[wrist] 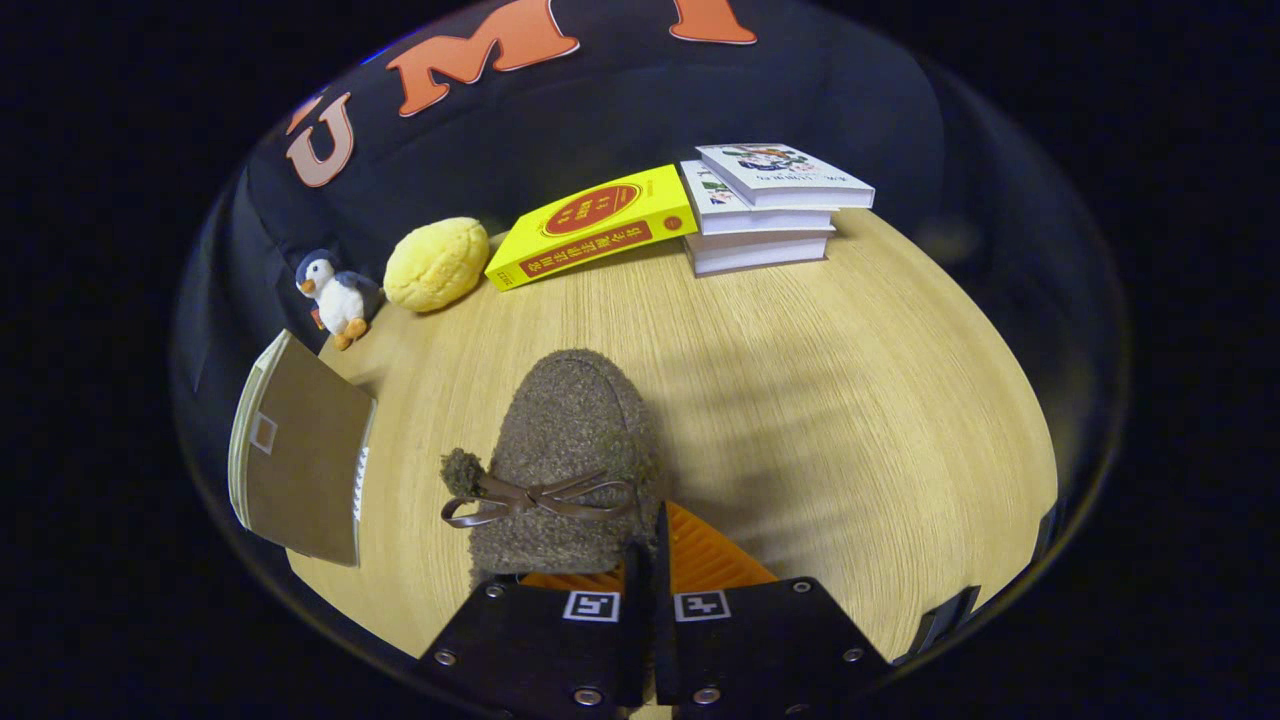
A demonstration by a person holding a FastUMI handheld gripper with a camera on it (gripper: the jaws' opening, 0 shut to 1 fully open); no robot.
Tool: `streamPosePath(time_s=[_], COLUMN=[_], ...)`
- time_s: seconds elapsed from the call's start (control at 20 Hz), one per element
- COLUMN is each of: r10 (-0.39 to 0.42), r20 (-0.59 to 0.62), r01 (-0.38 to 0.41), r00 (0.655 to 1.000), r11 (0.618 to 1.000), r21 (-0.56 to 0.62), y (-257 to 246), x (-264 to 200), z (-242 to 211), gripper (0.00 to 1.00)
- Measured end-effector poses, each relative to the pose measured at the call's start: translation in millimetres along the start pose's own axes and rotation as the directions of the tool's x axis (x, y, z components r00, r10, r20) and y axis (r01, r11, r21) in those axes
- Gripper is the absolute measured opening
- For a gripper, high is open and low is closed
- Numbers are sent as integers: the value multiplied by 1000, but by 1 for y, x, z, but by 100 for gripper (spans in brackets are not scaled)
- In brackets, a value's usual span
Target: Open the storage box then place both shoes into the box .Put the left shoe in first, then the right shoe, with the right side of both shoes facing outward in a uniform manner.
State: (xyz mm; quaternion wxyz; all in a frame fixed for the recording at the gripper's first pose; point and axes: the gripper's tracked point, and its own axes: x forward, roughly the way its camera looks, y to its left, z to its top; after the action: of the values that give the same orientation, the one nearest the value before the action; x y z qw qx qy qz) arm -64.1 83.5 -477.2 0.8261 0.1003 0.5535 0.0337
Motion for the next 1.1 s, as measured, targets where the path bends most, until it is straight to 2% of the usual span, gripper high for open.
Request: streamPosePath(time_s=[0.15,0.4,0.5,0.55,0.75,0.9,1.1], r10=[27,127,162,181,262,269,234], r20=[12,24,15,15,4,3,-42], r01=[-27,-126,-161,-179,-260,-267,-237], r00=[1000,992,987,983,965,963,971], r11=[999,991,984,980,961,955,964], r21=[-17,-40,-71,-85,-96,-127,-121], y=[43,146,193,221,309,362,406], x=[-28,-64,-72,-59,-83,-78,-54], z=[20,50,55,65,60,61,45], gripper=[6,6,6,5,5,6,6])
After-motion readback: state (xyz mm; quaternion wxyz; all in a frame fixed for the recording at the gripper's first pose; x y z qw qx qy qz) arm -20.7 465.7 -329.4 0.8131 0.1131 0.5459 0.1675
